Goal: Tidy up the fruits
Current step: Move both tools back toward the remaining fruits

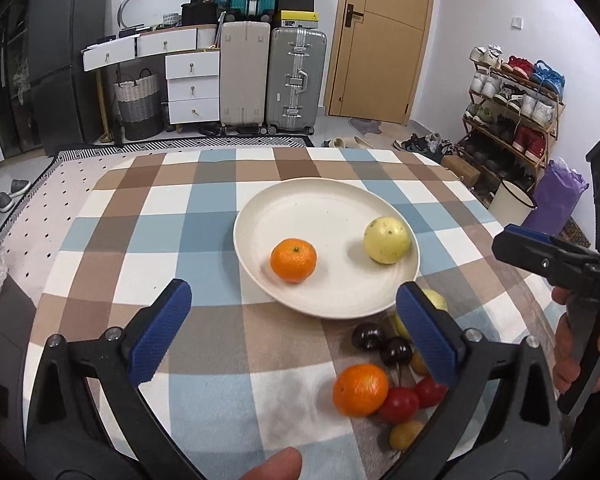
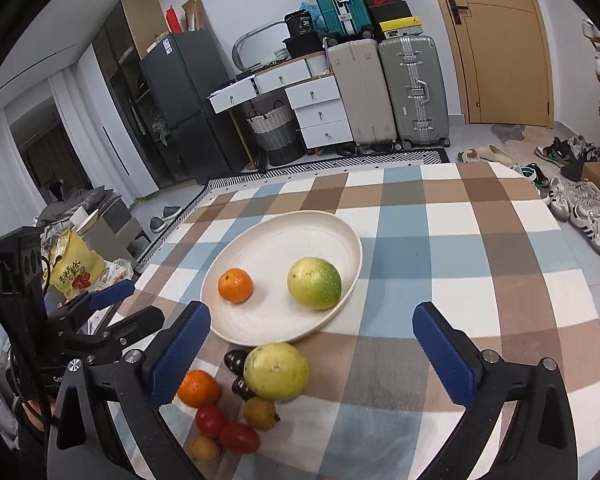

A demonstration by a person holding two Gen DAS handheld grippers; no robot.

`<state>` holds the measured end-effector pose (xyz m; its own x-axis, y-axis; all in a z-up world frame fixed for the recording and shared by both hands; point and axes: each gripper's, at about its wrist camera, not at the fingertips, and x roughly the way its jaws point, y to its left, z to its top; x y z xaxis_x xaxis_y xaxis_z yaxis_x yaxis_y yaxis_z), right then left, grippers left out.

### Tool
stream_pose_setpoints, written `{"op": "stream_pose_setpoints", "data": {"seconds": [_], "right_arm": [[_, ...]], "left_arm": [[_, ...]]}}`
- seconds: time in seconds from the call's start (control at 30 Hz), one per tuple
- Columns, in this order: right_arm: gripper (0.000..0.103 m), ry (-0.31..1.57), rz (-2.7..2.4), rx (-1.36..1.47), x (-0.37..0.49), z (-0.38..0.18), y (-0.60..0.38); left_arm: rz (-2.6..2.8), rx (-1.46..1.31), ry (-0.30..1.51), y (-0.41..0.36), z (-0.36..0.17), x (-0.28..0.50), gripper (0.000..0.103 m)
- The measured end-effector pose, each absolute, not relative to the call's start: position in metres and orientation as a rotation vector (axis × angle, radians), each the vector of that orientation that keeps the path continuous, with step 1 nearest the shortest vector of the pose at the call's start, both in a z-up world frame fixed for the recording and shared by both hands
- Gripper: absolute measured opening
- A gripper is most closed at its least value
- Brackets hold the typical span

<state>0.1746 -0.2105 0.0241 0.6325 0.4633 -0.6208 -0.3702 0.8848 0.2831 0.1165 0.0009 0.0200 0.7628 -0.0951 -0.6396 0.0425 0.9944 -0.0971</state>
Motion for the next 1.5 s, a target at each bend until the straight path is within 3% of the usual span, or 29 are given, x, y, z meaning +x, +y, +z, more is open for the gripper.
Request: {"op": "stream_pose_setpoints", "data": {"seconds": [0.4,1.5], "right_arm": [[0.103,0.787,0.477,0.088,0.142,0.006,-0.209],[0.102,0.953,0.484,-0.009,0.109,-0.043,-0.186]], "left_arm": [[-0.073,-0.062,0.737,-0.001,0.005,0.076,0.102],[-0.106,-0.065,0.832,0.001,-0.026,0.069,0.102]]}}
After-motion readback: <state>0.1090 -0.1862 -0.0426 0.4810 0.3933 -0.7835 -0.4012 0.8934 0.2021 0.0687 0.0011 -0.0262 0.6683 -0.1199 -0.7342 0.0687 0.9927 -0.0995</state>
